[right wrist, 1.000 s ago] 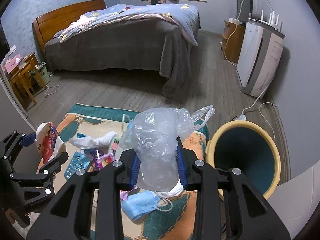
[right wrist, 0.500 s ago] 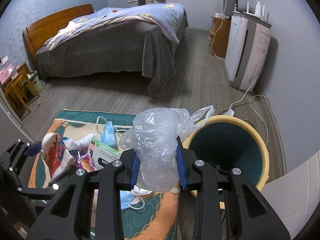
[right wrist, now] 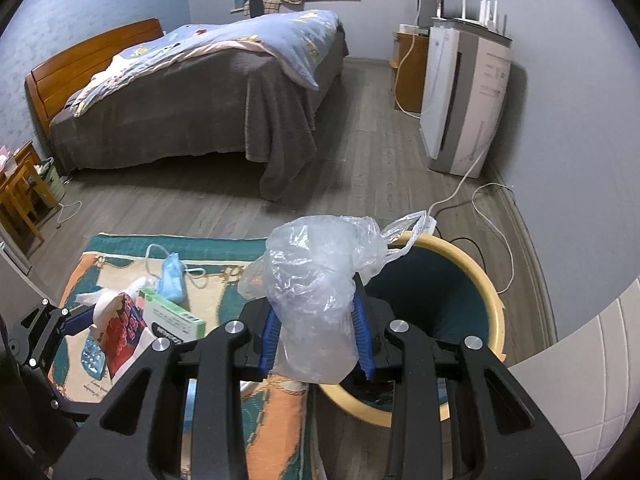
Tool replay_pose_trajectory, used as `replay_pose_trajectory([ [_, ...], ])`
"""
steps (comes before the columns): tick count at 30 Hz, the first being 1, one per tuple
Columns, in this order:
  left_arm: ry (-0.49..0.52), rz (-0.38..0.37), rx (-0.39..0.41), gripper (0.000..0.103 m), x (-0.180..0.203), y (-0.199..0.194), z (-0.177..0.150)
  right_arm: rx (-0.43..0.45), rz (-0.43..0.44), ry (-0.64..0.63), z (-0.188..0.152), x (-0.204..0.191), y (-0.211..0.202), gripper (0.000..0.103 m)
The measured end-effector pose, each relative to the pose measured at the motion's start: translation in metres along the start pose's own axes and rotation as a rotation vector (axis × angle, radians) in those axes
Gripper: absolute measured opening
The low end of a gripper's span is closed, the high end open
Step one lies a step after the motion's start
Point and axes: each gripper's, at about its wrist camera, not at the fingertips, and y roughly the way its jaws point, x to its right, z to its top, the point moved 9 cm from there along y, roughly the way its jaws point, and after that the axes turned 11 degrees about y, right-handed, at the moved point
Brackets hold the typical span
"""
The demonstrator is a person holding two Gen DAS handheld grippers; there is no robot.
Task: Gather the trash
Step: 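Carry the clear bag over the bin with the right gripper, then drop the paper cup into the bin while the right gripper releases the clear bag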
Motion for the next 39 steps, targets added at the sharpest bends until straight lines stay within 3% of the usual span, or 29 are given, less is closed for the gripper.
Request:
replay_pose_trajectory([
  [11,0.017,-0.028,-0.002,0.075,0.017,0.01,0.009,0.017,-0.043,0.008,0.008,0.023,0.004,0.031],
  [20,0.059,-0.068,0.05,0.075,0.041,0.009,0.041,-0.001,-0.105,0.079,0.016,0.075,0.025,0.031],
  [26,0.103,-0.126,0.065,0.075,0.066,0.023,0.062,-0.066,-0.147,0.181,0.004,0.114,0.048,0.031],
  [33,0.11,-0.216,0.057,0.075,0.093,0.048,0.072,-0.08,-0.179,0.208,-0.002,0.128,0.057,0.031],
  [39,0.155,-0.209,0.065,0.075,0.101,0.071,0.087,-0.06,-0.213,0.205,0.0,0.137,0.06,0.031],
])
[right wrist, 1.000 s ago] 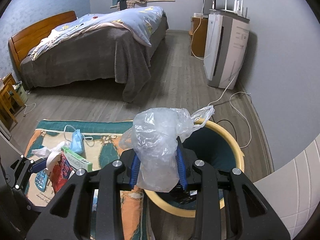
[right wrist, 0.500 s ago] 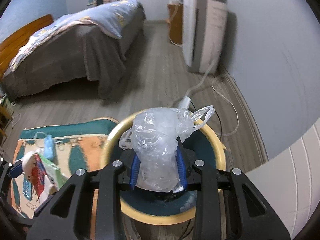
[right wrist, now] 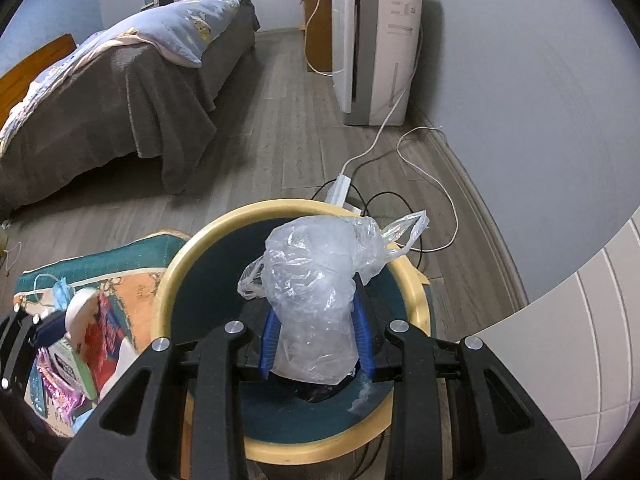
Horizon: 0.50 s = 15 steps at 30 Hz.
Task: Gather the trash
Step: 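Drop the paper cup into the bin while the right gripper releases the clear bag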
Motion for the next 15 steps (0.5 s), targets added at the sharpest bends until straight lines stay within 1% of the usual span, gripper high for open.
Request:
replay_pose_trajectory([
  [7,0.022,0.017,0.01,0.076,-0.002,0.02,0.015,0.018,0.006,0.027,0.004,0.001,0.001,0.031],
  [11,0.035,0.023,0.023,0.076,-0.003,0.024,0.02,0.027,0.008,0.036,0.005,0.001,0.002,0.032],
  [13,0.032,0.025,0.034,0.078,-0.003,0.023,0.02,0.034,0.003,0.04,0.006,0.002,0.002,0.035],
  [15,0.03,0.036,0.046,0.086,-0.004,0.02,0.021,0.041,-0.006,0.044,0.008,0.004,0.002,0.05],
])
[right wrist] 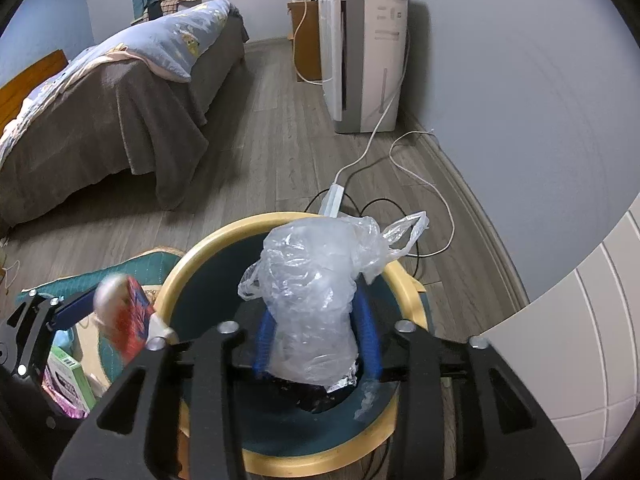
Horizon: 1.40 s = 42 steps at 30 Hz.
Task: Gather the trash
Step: 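Drop the paper cup into the bin while the right gripper releases the clear bag, then move both open tools back over the remaining trash on the mat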
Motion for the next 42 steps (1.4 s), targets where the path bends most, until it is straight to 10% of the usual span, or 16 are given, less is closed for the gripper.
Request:
replay_pose_trajectory([
  [7,-0.036,0.028,-0.003,0.092,-0.013,-0.01,-0.007,0.02,-0.02,0.005,0.004,0.002,-0.005,0.068],
  [11,-0.061,0.055,-0.002,0.094,-0.026,-0.035,-0.02,0.038,-0.035,-0.005,0.006,0.0,-0.011,0.097],
  [29,-0.276,0.331,-0.155,0.098,-0.165,-0.196,-0.133,0.047,0.092,-0.177,-0.014,-0.096,-0.059,0.097],
  [42,-0.466,0.425,-0.149,0.098,-0.228,-0.239,-0.22,0.072,0.147,-0.256,-0.044,-0.172,-0.081,0.097],
])
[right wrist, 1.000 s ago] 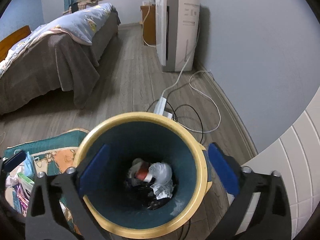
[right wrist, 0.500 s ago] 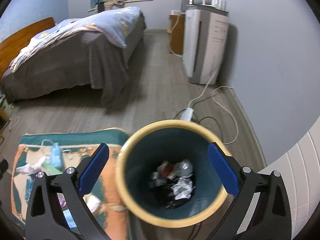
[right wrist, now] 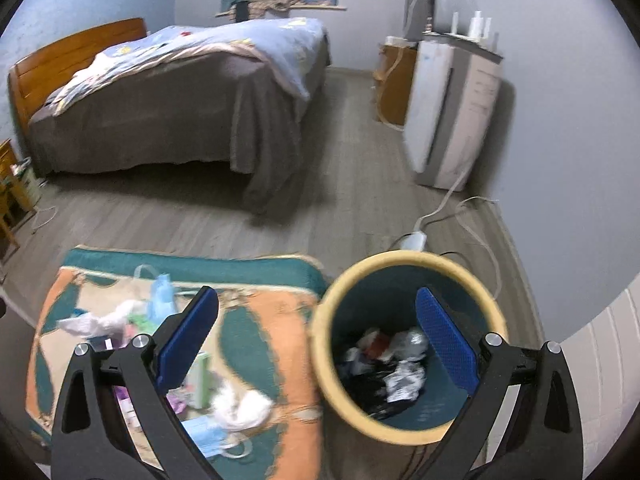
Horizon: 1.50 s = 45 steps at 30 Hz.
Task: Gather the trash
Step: 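Move both open tools back over the remaining trash on the mat, then grasp the pink snack wrapper with the right gripper while the left grasps the blue blister pack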
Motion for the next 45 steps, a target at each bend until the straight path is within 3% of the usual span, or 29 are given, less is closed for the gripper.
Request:
replay_pose_trajectory([
  [9,-0.054,-0.062,0.002,0.098,-0.017,0.01,-0.025,-0.094,0.113,-0.038,-0.033,-0.064,0.005,0.097],
  [14,-0.042,-0.077,-0.063,0.098,-0.014,0.032,-0.058,-0.154,0.122,-0.047,-0.06,-0.088,0.015,0.097],
  [19,0.046,-0.084,-0.119,0.098,-0.005,0.052,-0.083,-0.185,0.09,-0.138,-0.083,-0.112,0.025,0.097],
  [25,0.046,-0.116,-0.159,0.098,0.004,0.072,-0.103,-0.243,0.078,-0.232,-0.111,-0.135,0.045,0.097],
  [39,0.025,-0.17,-0.24,0.098,0.037,0.114,-0.127,-0.36,0.114,-0.321,-0.146,-0.154,0.071,0.068],
  [45,0.036,-0.186,-0.267,0.098,0.043,0.12,-0.135,-0.401,0.119,-0.354,-0.158,-0.16,0.079,0.062],
])
